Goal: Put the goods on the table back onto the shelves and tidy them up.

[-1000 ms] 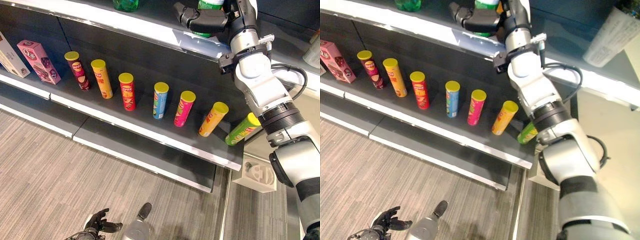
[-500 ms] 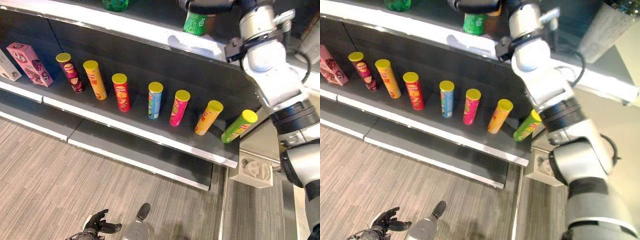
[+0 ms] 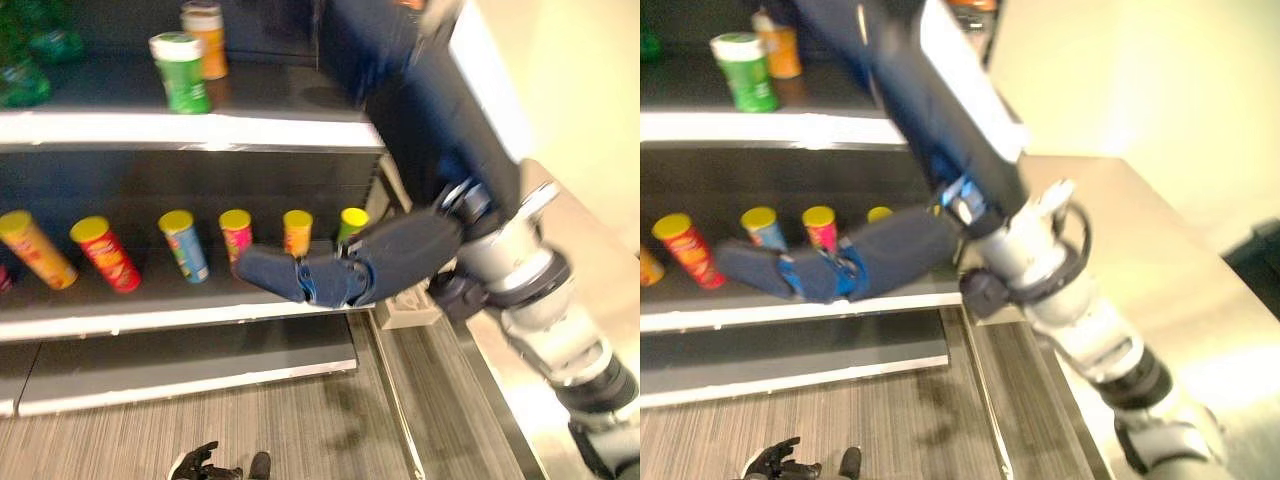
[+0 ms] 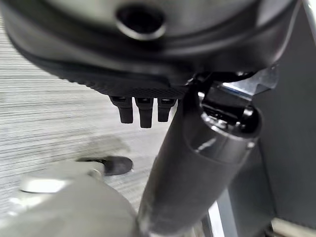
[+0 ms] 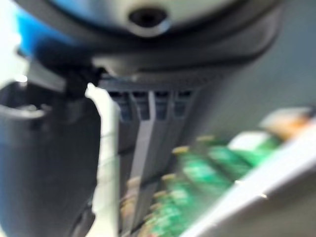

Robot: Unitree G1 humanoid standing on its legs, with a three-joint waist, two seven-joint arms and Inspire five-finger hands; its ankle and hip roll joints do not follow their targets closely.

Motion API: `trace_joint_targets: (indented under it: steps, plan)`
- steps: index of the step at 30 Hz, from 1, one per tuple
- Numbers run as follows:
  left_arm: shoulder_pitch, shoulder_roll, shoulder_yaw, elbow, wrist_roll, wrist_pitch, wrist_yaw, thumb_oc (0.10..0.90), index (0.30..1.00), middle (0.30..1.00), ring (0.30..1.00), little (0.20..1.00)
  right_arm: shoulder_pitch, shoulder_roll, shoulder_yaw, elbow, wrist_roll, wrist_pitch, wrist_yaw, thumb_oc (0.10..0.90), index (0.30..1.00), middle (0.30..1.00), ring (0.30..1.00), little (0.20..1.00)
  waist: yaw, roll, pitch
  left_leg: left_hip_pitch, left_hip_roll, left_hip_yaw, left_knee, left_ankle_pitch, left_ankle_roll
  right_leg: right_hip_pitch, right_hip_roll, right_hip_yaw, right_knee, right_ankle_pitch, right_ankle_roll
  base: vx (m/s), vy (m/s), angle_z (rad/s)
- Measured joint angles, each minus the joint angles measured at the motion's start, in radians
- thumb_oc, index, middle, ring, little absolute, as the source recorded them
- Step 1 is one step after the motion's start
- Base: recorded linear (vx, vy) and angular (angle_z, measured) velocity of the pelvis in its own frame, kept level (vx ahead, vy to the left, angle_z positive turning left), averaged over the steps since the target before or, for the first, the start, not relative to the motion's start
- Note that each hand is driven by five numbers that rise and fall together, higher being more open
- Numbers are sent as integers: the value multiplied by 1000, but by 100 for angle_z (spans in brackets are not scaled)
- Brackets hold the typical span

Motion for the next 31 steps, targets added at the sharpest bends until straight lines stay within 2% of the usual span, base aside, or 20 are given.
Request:
trace_joint_targets:
  steps: [2,3,5,7,8,9,10,13,15,17,18,19,20,21,22,23,25,26,27,31]
  plan:
    - [-2,-20,-1,1,1,-2,-4,800,900,900,900,900,129,53,-4,75,55,36,36,800,900,900,900,900,-39,40,-5,13,9,29,-5,-9,-4,-12,5,40,0,2,0,-4,-1,-56]
    - [-2,-24,-8,0,1,-3,-12,800,900,900,900,900,211,65,-17,100,72,45,47,800,900,900,900,900,-38,59,-15,12,14,37,-6,-10,-4,-15,9,45,0,3,0,1,0,-36]
    - [5,-29,-9,2,8,-5,-18,800,900,900,900,900,300,42,4,190,87,95,90,800,900,900,900,900,-58,95,-25,23,33,51,-6,-15,-9,-14,25,48,-1,3,-2,2,-4,-18]
    - [13,-37,-9,2,10,-11,-19,800,900,900,900,900,532,90,-27,267,86,99,126,800,900,900,900,900,-58,103,-29,29,47,53,-6,-11,-20,-14,40,47,-7,-6,-9,0,0,0]
    - [24,-42,-9,2,17,-12,-19,800,900,900,900,900,608,123,-42,321,84,108,133,800,900,900,900,900,-57,102,-29,30,49,52,-6,-12,-20,-8,41,46,-7,-8,-11,0,0,0]
    - [36,-52,-11,5,21,-12,-18,800,900,900,900,900,700,143,-43,440,62,164,133,800,900,900,900,900,-69,100,-22,30,49,52,-6,-11,-18,-5,41,44,-7,-8,-11,0,0,0]
    - [30,-54,-15,3,38,-13,-19,800,900,900,900,900,710,123,-15,493,25,202,137,800,900,900,900,900,-75,98,-8,33,50,52,-6,-10,-19,-2,42,44,-7,-8,-11,0,0,0]
    - [20,-57,-21,2,38,-16,-21,800,900,900,900,900,674,129,-4,500,-3,203,156,800,900,900,900,900,-76,93,0,37,53,51,-6,-13,-23,2,45,44,-7,-8,-11,0,0,0]
    - [13,-54,-26,3,41,-17,-21,800,900,900,900,900,594,136,-2,504,-25,188,156,800,900,900,900,900,-67,87,9,40,54,51,-6,-14,-22,4,46,44,-7,-8,-12,3,8,3]
    - [-1,-46,-26,3,57,-19,-23,800,900,900,900,900,539,142,13,569,-78,179,156,800,900,900,900,900,-52,74,17,38,52,48,-6,-14,-19,6,44,39,-7,-8,-12,15,37,6]
    - [-6,-45,-27,4,58,-19,-22,800,900,900,900,900,553,168,19,642,-119,148,155,800,900,900,900,900,-56,70,19,40,51,48,-6,-13,-21,8,43,39,-6,-6,-15,20,32,4]
    - [-9,-41,-29,6,59,-19,-21,800,900,900,900,900,552,230,-10,776,-176,113,146,800,900,900,900,900,-55,63,21,49,52,47,-5,-13,-20,17,44,38,0,-7,-16,0,0,0]
    - [-8,-40,-31,13,59,-19,-23,800,900,900,900,900,535,266,-12,877,-223,149,115,800,900,900,900,900,-53,59,21,54,51,47,-6,-17,-20,22,45,37,0,-8,-16,34,14,2]
    - [-21,-40,-38,10,59,-20,-25,800,900,900,900,900,563,265,-5,987,-317,197,93,800,900,900,900,900,-38,56,32,51,47,47,-6,-19,-17,20,40,36,0,-11,-12,33,11,4]
    - [-19,-36,-39,12,58,-20,-20,800,900,900,900,900,596,306,-16,1142,-359,214,62,800,900,900,900,900,-32,53,34,51,43,43,-5,-19,-16,23,37,35,0,-12,-11,47,19,1]
    - [-24,-31,-56,12,59,-20,-20,800,900,900,900,900,617,328,-20,1220,-383,240,53,800,900,900,900,900,-40,53,36,53,38,44,-6,-21,-13,22,31,35,0,-12,-10,50,20,2]
    - [-32,-20,-65,13,59,-20,-19,800,900,900,900,900,602,403,-81,1332,-391,219,9,800,900,900,900,900,-33,45,39,56,40,46,-6,-23,-14,26,33,36,0,-13,-10,38,18,0]
    - [-38,-19,-65,26,59,-20,-19,800,900,900,900,900,556,452,-107,1445,-391,207,-10,800,900,900,900,900,-31,41,39,56,39,45,-6,-29,-20,29,33,36,0,-16,-9,7,14,4]
    - [-52,-20,-66,39,59,-18,-19,800,900,900,900,900,534,466,-102,1478,-389,242,-20,800,900,900,900,900,-31,38,38,55,36,43,-6,-29,-19,28,30,36,0,-17,-7,25,31,3]
    - [-51,-16,-59,51,56,-20,-17,800,900,900,900,900,542,463,-127,1496,-386,239,-55,800,900,900,900,900,-31,41,38,53,23,43,-6,-31,-14,24,14,35,-1,-15,-6,17,2,0]
